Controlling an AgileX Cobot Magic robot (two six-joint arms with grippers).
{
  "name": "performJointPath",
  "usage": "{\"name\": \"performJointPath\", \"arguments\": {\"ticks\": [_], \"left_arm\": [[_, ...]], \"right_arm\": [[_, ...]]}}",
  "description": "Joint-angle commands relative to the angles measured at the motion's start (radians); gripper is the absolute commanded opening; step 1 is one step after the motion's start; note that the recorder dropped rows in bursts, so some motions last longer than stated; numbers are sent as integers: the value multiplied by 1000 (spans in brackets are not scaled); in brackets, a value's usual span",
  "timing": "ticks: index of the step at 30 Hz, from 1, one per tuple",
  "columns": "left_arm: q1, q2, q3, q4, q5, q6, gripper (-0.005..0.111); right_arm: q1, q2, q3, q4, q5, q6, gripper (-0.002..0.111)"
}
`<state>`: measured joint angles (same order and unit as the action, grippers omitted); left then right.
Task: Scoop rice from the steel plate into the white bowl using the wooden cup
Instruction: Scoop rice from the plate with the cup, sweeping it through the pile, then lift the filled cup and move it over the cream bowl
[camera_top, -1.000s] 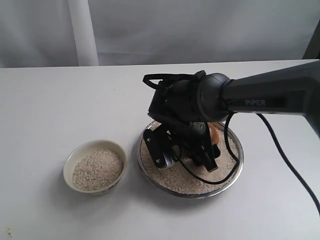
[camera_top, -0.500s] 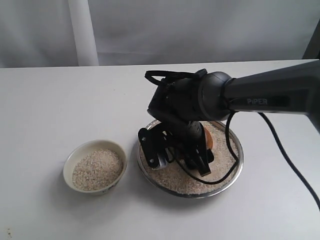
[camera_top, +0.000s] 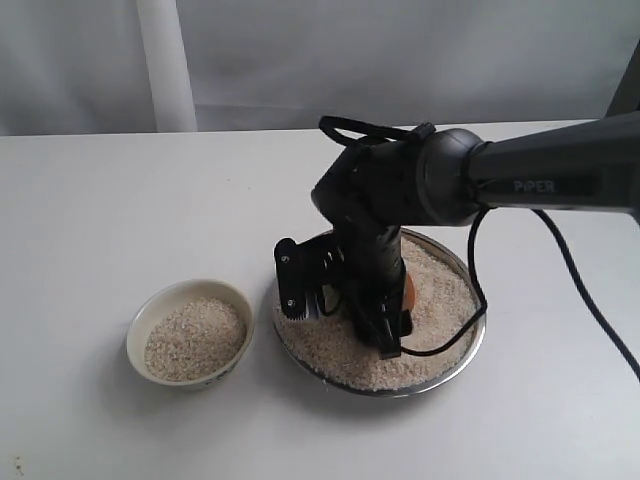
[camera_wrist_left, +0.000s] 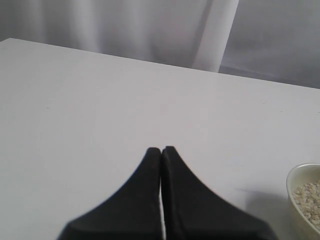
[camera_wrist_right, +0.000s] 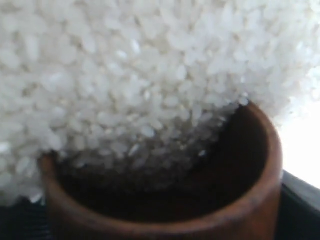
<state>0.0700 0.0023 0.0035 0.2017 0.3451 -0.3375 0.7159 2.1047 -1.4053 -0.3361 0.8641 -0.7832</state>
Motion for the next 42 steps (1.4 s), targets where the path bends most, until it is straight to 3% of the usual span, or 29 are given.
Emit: {"name": "performJointPath", "arguments": {"ticks": [1,10,20,29,37,42], "left_arm": [[0,-2,-4,-5,-6,-2,0],[0,-2,-4,-5,-6,-2,0],[0,-2,-4,-5,-6,-2,0],[0,-2,-4,-5,-6,-2,0],[0,-2,-4,-5,-6,-2,0],[0,-2,-4,-5,-6,-2,0]], "right_arm": [[-39,-25,1,121,-61,1,0],[-124,-48,30,309,-115,-58,0],[-208,-171,279,526,-463,-134,0],[-217,-249,429,665,-732,-129,0],[-217,-286,442,661,-735,-129,0],[-210,-299,392,634,-624,-163,0]]}}
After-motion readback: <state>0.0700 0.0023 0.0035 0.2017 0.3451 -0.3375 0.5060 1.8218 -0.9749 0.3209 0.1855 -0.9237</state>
